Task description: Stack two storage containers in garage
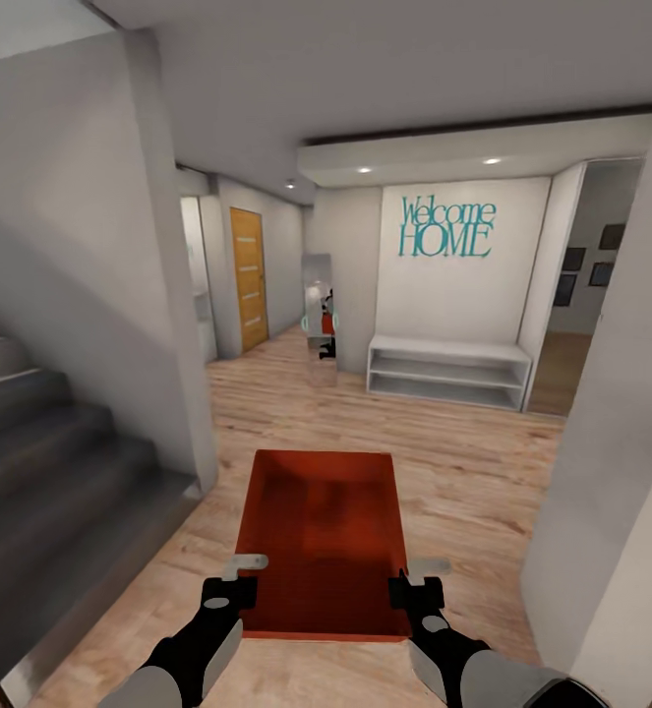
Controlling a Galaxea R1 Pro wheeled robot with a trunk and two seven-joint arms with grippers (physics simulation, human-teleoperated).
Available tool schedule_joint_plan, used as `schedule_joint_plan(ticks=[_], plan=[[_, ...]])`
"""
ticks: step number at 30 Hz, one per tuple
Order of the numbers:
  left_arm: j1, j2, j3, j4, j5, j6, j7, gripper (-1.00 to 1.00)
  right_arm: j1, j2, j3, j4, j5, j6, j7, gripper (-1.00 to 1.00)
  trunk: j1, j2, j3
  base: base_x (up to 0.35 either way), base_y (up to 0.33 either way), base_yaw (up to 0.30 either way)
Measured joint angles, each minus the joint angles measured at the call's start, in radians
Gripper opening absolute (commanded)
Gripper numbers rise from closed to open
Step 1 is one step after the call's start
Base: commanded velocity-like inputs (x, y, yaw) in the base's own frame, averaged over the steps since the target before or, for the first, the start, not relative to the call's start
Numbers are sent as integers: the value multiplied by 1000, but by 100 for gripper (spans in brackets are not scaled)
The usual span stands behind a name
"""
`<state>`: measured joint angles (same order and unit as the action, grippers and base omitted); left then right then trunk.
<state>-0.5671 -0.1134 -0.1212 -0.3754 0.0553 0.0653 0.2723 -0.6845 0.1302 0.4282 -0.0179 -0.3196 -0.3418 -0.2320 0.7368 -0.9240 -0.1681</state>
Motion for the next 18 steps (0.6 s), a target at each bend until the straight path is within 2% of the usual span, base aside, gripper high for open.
schedule_joint_plan(ticks=[11, 12, 16, 18], plan=[[0, 0, 1, 1, 0, 0, 0, -100, 0, 0, 0, 0, 1, 2, 0, -100, 0, 0, 0, 322, 0, 0], [0, 0, 1, 1, 0, 0, 0, -100, 0, 0, 0, 0, 1, 2, 0, -100, 0, 0, 0, 0, 0, 0], [2, 13, -42, 2, 52, -24, 2, -100, -1, 3, 59, 0, -46, -11, -6, -100, 1, 0, 0, 42, 0, 0], [2, 12, -50, 2, 58, -24, 7, -100, -1, 3, 80, 2, -63, -14, -12, -100, 0, 0, 0, 145, 0, 0]])
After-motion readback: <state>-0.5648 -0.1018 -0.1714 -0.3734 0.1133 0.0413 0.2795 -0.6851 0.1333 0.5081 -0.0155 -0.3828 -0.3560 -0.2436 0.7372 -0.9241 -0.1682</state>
